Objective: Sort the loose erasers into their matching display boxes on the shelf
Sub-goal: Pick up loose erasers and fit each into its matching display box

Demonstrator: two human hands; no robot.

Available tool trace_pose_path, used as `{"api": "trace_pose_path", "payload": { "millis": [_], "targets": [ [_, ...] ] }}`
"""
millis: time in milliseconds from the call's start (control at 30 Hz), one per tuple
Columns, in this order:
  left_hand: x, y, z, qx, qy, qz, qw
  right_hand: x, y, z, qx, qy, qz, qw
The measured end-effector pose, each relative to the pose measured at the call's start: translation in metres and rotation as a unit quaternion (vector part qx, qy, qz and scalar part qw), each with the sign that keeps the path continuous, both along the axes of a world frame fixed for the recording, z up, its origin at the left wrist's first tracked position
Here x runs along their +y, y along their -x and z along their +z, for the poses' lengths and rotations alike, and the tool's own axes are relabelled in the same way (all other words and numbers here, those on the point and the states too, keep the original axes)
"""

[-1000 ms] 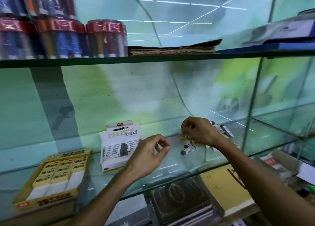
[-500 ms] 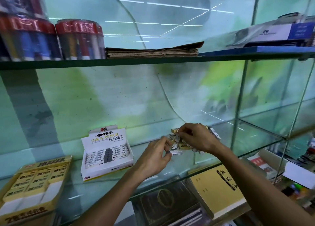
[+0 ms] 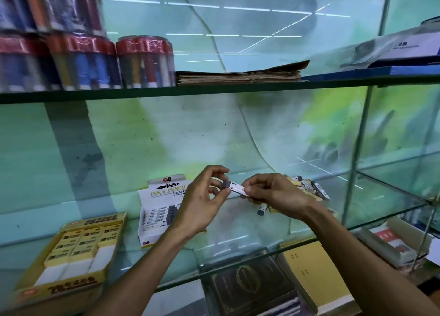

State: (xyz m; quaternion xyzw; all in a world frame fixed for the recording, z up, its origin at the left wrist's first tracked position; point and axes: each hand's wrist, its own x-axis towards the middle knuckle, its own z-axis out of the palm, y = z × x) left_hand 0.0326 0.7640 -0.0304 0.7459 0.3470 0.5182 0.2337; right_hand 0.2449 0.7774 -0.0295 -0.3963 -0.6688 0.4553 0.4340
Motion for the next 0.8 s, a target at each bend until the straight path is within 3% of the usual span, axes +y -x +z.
{"api": "trace_pose_path", "payload": {
  "millis": [67,167,367,500,633,800],
  "targets": [
    [-0.003,0.006,0.001,-0.062,0.059,-0.01,0.996,0.001,0.014,-0.001,0.053,-0.002,0.009,0.999],
    [-0.005,0.015,0.0,-0.086,0.098,-0.003,0.991,0.0,0.037,0.001,0.091,-0.013,0.015,0.996],
    [-0.014,0.046,0.012,-0.087,0.09,0.025,0.992,0.004,0.066,0.003,0.086,-0.027,0.037,0.995],
    [-0.02,0.08,0.028,-0.028,0.066,0.045,0.996,0.013,0.075,-0.001,-0.035,-0.073,-0.033,0.996],
    [-0.019,0.112,0.031,0.044,0.081,0.05,0.995,0.029,0.083,-0.014,-0.187,-0.144,-0.11,0.966],
    [-0.008,0.135,0.027,0.222,0.025,0.081,0.971,0.039,0.09,-0.019,-0.274,-0.195,-0.149,0.93]
  ]
}}
